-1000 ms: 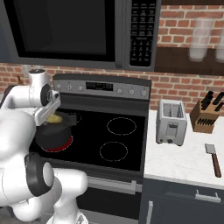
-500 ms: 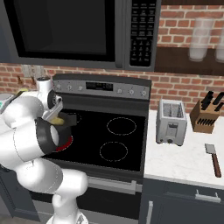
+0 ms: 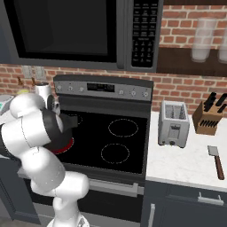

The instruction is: Put the potato and garlic in the pot. Retrieve the spatula and lightly stir the vegetables in the pot.

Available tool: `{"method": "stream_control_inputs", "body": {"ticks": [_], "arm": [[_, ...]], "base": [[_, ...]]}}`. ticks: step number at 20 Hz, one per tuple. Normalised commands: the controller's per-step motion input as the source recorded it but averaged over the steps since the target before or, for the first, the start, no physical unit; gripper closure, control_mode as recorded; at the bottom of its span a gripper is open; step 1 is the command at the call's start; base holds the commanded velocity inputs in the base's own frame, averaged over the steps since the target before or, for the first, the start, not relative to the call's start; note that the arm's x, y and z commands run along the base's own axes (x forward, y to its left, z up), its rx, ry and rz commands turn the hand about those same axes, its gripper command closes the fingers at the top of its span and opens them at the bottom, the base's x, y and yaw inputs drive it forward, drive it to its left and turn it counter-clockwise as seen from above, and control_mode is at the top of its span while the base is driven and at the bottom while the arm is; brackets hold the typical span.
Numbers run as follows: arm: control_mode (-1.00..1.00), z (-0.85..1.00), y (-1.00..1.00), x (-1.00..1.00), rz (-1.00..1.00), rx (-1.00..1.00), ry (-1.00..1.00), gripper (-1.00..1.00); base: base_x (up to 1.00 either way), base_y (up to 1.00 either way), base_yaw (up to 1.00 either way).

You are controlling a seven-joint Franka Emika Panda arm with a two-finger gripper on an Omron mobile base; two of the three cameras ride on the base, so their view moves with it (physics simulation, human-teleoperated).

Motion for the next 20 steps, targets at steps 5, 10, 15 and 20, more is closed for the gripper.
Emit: {"method": "stream_control_inputs", "body": {"ticks": [5,10,15,20], "arm": [[-1.00,-0.29,0.01,0.30,0.00,0.00,0.05,-1.00],[-1.00,-0.15,0.00,0.18,0.00,0.00,0.01,-1.00],[-1.00,-0.01,0.00,0.01,0.00,0.00,-0.03,-1.00],[-1.00,0.12,0.00,-0.55,0.01,0.00,-0.16,-1.00]], "base": [[0.00,0.00,0.00],[0.00,0.00,0.00],[0.00,0.00,0.00],[0.00,0.00,0.00]]}}
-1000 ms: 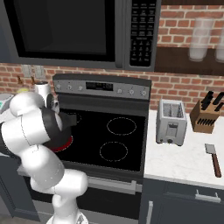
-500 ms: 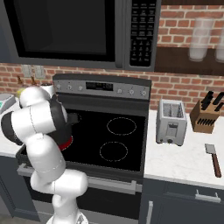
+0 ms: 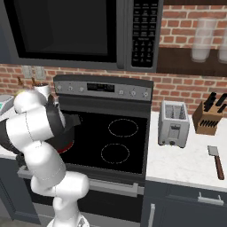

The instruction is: Put the potato and garlic in the pot. Retrieve the spatula and lightly stir the vegetables in the pot.

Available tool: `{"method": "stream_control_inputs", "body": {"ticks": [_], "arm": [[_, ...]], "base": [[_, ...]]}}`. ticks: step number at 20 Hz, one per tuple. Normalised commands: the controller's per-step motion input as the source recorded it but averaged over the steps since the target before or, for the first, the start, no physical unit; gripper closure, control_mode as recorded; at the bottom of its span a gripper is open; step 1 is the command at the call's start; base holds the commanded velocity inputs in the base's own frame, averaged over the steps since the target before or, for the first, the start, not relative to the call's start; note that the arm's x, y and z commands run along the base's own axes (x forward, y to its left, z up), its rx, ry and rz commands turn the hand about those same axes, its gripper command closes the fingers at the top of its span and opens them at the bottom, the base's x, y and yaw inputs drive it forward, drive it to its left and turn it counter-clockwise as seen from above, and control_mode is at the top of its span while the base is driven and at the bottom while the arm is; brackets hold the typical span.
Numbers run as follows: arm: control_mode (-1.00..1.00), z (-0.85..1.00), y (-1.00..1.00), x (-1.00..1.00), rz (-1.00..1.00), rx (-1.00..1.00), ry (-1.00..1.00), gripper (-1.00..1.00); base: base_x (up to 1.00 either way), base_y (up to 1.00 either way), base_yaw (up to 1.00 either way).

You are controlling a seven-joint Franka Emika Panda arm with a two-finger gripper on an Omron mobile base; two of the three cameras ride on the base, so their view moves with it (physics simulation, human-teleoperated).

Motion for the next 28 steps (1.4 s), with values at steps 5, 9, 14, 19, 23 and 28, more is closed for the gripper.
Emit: {"method": "stream_control_inputs", "body": {"ticks": [5,9,14,19,23,28], "arm": [[-1.00,0.30,0.00,-0.58,0.01,0.00,-0.18,-1.00],[-1.00,0.74,-0.34,-0.56,-0.02,0.02,-0.17,-1.00],[-1.00,0.87,-0.91,-0.92,-0.18,0.16,-0.07,-1.00],[-1.00,0.42,-0.91,-0.64,-0.53,0.11,0.12,-1.00],[-1.00,0.24,-0.71,-0.14,-0.67,0.00,0.30,-1.00],[-1.00,0.50,-0.70,-0.28,-0.57,0.01,0.33,-1.00]], "base": [[0.00,0.00,0.00],[0.00,0.00,0.00],[0.00,0.00,0.00],[0.00,0.00,0.00],[0.00,0.00,0.00],[0.00,0.00,0.00]]}}
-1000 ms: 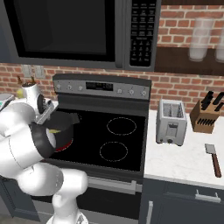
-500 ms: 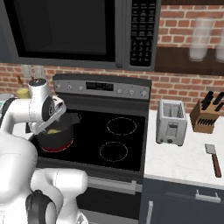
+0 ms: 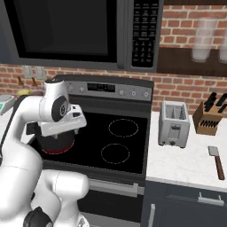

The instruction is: Put the potato and garlic in the pot. Retrieve the spatula and lightly stir the vegetables in the pot.

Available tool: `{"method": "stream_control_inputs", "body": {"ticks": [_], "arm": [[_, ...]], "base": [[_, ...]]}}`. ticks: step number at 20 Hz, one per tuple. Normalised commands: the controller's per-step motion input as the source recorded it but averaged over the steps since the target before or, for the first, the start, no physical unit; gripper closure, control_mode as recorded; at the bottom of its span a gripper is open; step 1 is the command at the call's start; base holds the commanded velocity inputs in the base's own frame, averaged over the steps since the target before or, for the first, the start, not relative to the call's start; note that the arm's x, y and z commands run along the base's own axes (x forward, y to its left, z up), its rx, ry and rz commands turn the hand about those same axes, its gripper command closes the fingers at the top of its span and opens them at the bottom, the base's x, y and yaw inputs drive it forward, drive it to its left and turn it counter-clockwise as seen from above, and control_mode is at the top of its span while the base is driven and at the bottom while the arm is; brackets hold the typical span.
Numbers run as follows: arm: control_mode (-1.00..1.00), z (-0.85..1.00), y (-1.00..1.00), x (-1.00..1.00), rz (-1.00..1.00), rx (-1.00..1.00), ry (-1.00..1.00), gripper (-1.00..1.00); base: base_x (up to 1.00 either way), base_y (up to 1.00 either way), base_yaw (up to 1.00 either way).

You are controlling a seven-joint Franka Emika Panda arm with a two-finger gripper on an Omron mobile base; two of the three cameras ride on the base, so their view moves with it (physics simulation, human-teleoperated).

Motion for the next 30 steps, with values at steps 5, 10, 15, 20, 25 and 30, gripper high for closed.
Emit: {"method": "stream_control_inputs", "body": {"ticks": [5,10,15,20,25,30], "arm": [[-1.00,0.85,-0.49,-0.41,-0.25,0.00,0.03,-1.00],[-1.00,0.80,-0.04,-0.92,-0.04,0.00,-0.45,-1.00],[-1.00,0.54,0.15,-0.62,0.00,-0.02,-0.38,-1.00],[1.00,0.01,0.02,-0.05,0.02,0.00,0.00,-1.00],[1.00,0.00,0.00,0.00,0.00,0.00,0.00,-1.00],[1.00,0.00,0.00,0.00,0.00,0.00,0.00,-1.00]], "base": [[0.00,0.00,0.00],[0.00,0.00,0.00],[0.00,0.00,0.00],[0.00,0.00,0.00],[-0.17,-0.39,-0.10],[-0.12,-1.00,-0.19]]}}
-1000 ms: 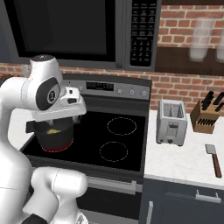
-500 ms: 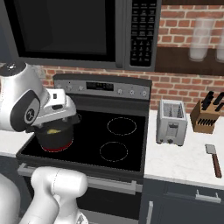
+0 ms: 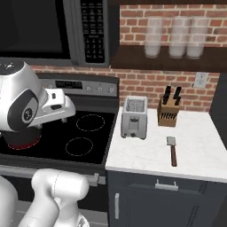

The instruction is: Put the potato and garlic in the pot. Retrieve the spatula and lightly stir the vegetables in the pot.

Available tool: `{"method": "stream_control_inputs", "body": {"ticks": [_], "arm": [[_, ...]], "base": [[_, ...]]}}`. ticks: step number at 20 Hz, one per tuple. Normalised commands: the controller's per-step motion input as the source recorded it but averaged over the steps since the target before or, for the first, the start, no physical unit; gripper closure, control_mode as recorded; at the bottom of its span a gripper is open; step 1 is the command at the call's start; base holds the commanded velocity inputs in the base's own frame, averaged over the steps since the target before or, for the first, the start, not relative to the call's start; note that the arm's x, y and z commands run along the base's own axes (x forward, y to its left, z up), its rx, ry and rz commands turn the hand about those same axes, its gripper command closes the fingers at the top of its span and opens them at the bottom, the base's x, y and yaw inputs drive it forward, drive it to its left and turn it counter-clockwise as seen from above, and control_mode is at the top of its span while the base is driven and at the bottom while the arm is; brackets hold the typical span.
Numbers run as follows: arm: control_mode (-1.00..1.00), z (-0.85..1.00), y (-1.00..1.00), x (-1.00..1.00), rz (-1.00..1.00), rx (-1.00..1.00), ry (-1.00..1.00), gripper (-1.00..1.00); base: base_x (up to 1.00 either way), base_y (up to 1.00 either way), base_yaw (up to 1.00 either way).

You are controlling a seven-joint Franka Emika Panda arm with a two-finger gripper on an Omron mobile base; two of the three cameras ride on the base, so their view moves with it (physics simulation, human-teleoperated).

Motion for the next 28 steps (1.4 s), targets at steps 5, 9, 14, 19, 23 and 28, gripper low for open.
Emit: {"method": "stream_control_inputs", "body": {"ticks": [5,9,14,19,23,28], "arm": [[1.00,0.00,0.00,0.00,0.00,0.00,0.00,-1.00],[1.00,0.00,0.00,0.00,0.00,0.00,0.00,-1.00],[-1.00,-0.04,-0.15,0.11,0.00,0.03,0.01,-1.00],[-1.00,-0.56,-0.17,0.40,0.00,0.06,0.00,-1.00],[-1.00,-0.94,0.07,0.12,-0.09,0.13,0.03,-1.00],[-1.00,-0.56,0.12,0.20,-0.16,0.09,0.27,-1.00]], "base": [[0.03,-1.00,-0.06],[0.26,-1.00,0.00],[0.32,-0.80,0.01],[0.00,0.00,0.00],[0.00,0.00,0.00],[0.00,0.00,0.00]]}}
